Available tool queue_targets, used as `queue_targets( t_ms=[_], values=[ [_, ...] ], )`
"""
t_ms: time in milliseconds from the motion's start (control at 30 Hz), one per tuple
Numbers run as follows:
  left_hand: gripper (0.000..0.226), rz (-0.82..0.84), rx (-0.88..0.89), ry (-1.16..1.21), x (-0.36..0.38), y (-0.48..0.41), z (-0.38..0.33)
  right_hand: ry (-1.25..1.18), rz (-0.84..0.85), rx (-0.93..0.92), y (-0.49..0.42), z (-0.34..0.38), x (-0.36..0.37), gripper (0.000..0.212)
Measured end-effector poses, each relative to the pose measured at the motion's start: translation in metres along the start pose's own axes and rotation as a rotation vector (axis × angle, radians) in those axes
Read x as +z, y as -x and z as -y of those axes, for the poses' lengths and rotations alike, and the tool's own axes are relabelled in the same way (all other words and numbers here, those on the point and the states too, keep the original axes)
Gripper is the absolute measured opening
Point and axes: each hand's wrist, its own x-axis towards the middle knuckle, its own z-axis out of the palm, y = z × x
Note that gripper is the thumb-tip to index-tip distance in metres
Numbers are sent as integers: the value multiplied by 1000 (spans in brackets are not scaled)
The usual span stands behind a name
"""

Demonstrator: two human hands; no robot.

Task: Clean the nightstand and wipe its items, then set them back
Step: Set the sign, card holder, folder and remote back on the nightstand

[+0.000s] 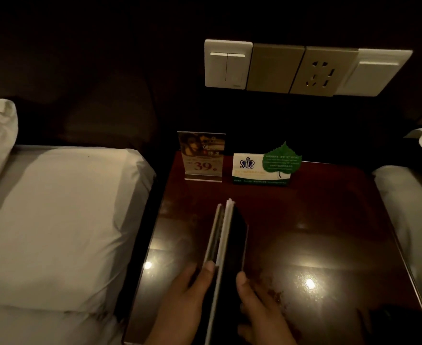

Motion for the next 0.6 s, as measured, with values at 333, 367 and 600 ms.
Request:
queue_targets(
  t_ms=[333, 367, 600],
  values=[
    [69, -55, 447, -557, 0, 16, 30, -151, -12, -48, -5, -7, 18, 38],
    [81, -63, 429, -626, 0, 13, 35, -96, -70, -91, -8, -11, 10, 28],
    [114, -43, 346, -907, 10, 5, 62, 359, -154, -450, -10, -12, -19, 33]
  ],
)
